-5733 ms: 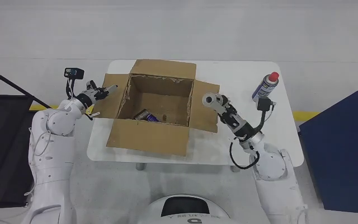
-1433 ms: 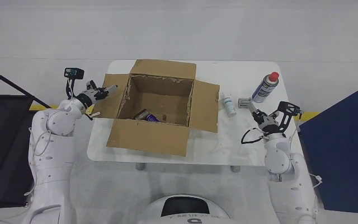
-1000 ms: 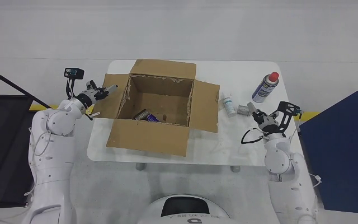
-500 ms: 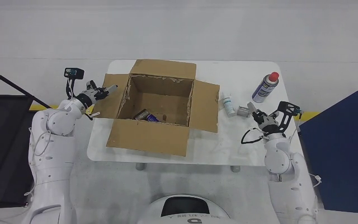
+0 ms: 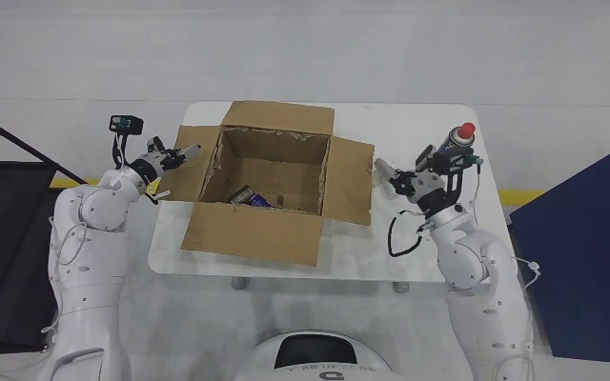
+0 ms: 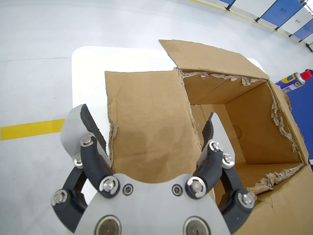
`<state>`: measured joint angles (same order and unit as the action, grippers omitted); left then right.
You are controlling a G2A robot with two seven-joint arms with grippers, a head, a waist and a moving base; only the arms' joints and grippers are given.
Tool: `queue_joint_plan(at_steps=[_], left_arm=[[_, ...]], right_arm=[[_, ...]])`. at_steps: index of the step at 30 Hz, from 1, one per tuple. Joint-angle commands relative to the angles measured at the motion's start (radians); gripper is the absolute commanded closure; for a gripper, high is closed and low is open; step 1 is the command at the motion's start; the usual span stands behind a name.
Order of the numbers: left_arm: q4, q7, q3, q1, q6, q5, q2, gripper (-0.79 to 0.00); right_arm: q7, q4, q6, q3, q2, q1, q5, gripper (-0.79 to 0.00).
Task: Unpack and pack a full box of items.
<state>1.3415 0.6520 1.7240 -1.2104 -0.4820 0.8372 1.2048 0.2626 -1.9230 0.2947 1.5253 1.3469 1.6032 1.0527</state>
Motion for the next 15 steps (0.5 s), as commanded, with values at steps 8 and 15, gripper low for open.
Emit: queue_joint_plan(at_steps=[8,15], left_arm=[[0.0,0.0,0.0,0.0,0.0,0.0,0.0,-0.785],[0.0,0.0,0.0,0.0,0.0,0.0,0.0,-0.785]], right_arm=[[0.002,0.003,0.0,-0.005,0.0,-0.004,0.002,-0.785],[0.109,0.121,0.188,-0.132,-0.002,-0.187,0.013,-0.785]])
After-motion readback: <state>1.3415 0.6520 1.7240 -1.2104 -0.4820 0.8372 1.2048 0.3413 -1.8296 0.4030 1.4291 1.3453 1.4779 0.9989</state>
